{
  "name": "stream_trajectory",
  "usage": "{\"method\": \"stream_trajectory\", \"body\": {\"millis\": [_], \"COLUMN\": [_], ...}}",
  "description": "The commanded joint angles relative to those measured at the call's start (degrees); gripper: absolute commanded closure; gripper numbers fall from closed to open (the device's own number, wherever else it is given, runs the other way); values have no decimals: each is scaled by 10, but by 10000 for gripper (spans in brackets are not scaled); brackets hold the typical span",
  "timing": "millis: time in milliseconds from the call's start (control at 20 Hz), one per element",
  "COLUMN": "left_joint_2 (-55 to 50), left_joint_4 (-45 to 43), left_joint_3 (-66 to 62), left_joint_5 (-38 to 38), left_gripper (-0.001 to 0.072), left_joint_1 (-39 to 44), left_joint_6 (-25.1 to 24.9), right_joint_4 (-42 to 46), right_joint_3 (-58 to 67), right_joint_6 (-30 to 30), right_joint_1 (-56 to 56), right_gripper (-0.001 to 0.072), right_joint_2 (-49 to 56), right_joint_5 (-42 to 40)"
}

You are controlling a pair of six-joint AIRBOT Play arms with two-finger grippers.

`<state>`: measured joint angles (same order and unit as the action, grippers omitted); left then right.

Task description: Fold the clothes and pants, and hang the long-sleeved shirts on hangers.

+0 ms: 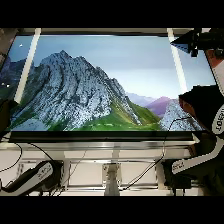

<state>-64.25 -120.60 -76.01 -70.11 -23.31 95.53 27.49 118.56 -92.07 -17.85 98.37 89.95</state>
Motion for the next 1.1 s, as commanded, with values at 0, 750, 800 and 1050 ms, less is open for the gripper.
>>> {"method": "stream_trajectory", "body": {"millis": [0, 750, 800, 1050], "left_joint_2": [-10, -204, -217, -267], "left_joint_4": [-28, -41, -42, -92], "left_joint_3": [66, 122, 122, 122], "left_joint_5": [25, 222, 227, 246], "left_gripper": [428, 59, 60, 80], "left_joint_1": [-35, -57, -57, -58], "left_joint_6": [0, -112, -112, -111], "right_joint_4": [-1, 3, 3, 3], "right_joint_3": [0, 0, 0, 0], "right_joint_6": [0, 0, 0, 0], "right_joint_1": [0, 0, 0, 0], "right_gripper": [692, 133, 133, 133], "right_joint_2": [0, 0, 0, 0], "right_joint_5": [-1, -59, -62, -67]}}
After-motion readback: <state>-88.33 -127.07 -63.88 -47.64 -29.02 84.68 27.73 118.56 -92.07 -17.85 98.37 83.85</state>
